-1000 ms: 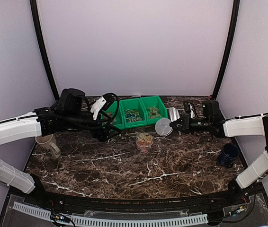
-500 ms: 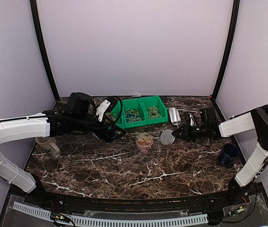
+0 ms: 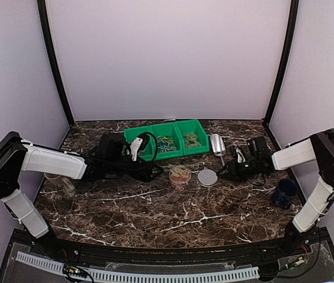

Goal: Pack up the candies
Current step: Put down the box lid at the center of the board, then hold the packing bottle at the center of the board.

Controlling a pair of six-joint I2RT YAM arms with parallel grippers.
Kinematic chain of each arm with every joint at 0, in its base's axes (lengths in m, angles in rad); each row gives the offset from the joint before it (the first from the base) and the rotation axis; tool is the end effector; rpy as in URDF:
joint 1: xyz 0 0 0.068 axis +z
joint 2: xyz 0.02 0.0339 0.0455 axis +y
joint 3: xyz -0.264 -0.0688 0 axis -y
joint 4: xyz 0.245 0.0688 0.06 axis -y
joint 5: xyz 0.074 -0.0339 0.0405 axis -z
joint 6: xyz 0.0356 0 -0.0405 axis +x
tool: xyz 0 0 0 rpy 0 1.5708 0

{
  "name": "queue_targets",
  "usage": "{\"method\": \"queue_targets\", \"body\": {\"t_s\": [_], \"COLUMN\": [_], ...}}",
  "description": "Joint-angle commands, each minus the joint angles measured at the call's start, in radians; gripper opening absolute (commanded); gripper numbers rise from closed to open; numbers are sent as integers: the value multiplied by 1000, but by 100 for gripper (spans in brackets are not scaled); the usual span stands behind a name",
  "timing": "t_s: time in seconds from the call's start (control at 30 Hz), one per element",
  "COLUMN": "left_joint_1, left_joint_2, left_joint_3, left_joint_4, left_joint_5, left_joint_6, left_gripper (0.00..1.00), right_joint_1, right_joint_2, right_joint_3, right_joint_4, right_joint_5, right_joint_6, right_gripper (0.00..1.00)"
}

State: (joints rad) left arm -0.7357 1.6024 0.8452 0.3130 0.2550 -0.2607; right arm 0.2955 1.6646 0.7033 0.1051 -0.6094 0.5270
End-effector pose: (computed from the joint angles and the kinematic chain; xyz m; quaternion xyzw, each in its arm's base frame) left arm 0.2501 -0.2385 0.2061 0.2633 0.7991 -0.3475 0.4139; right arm 0.2828 0.1074 0.1319 -0.0010 0.8998 0.3910 0.1935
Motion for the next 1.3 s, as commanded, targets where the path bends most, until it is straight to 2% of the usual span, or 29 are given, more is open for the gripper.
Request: {"method": "queue_targets", "body": {"t_s": [0.0,0.13,0.3,0.4,0.43,0.47,0.5,0.77,0.9,1.0,1.17,1.27], "left_joint_1": [39,58,74,75,76,76,76,76,76,76,76,76], "left_joint_2": [65,162,309,374,393,408,419,516,566,589,638,650], "left_joint_3": [-40,-38,-16,16,26,32,36,61,85,97,114,108], "left_joint_4": [261,400,613,689,710,733,751,902,920,929,1046,1035], "left_joint_5": [75,155,311,373,396,419,433,535,529,542,634,663], "left_joint_6": [-48,-94,-269,-340,-357,-374,-388,-466,-487,-480,-477,-414], "left_gripper": [99,99,99,99,99,99,99,99,99,99,99,99], "right_joint_1": [-5,-1,26,53,67,85,101,163,166,165,166,166], "right_joint_2": [-54,-127,-239,-309,-332,-355,-376,-412,-437,-464,-434,-438], "right_joint_3": [31,38,40,38,38,37,37,99,107,85,88,80], "right_joint_4": [-103,-172,-201,-195,-189,-181,-178,-241,-251,-229,-248,-227], "right_joint_5": [100,153,236,285,302,327,351,429,438,442,398,398], "right_joint_6": [-104,-168,-230,-274,-299,-318,-335,-363,-373,-375,-403,-405], "right_gripper": [38,45,54,61,66,76,98,98,98,98,98,98]}}
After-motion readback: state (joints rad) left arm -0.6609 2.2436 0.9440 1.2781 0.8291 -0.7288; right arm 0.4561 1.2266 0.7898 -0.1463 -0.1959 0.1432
